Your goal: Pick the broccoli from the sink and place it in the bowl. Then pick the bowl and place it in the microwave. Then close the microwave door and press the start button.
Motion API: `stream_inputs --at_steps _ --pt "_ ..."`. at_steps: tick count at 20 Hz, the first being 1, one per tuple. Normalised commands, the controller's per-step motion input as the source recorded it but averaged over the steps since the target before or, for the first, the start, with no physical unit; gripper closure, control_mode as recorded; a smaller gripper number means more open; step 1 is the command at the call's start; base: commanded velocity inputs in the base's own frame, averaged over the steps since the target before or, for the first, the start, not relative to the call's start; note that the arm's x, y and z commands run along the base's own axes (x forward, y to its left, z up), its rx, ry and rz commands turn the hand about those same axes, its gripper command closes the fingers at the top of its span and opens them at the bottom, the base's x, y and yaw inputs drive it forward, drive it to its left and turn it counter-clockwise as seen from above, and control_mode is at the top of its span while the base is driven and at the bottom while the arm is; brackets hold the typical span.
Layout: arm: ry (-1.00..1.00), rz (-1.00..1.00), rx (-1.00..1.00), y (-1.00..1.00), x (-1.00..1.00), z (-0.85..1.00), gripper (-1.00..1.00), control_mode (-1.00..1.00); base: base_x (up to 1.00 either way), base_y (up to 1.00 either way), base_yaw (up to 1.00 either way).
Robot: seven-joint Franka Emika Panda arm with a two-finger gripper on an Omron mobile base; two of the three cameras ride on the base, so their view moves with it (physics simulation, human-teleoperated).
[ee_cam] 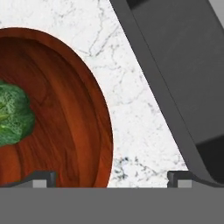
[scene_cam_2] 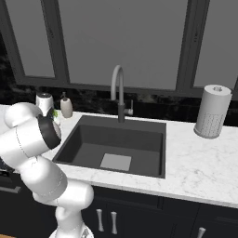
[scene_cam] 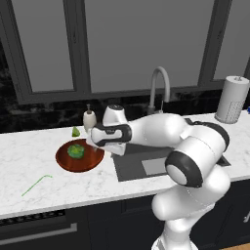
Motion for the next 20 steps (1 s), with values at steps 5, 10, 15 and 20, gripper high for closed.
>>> stream_inputs --at_steps 5,10,15,20 --pt "0.07 0.04 0.00 0.03 0.67 -0.45 -1.00 -1.00 0.00 0.00 0.00" --pt "0.01 0.07 0.00 0.02 0.45 -0.16 -1.00 -1.00 0.00 0.00 0.00" --pt "0.00 0.08 0.00 0.09 0.16 -0.01 -1.00 -1.00 0.00 0.00 0.00" --pt "0.00 0.08 0.00 0.05 0.00 -0.12 1.00 -1.00 0.00 0.00 0.00"
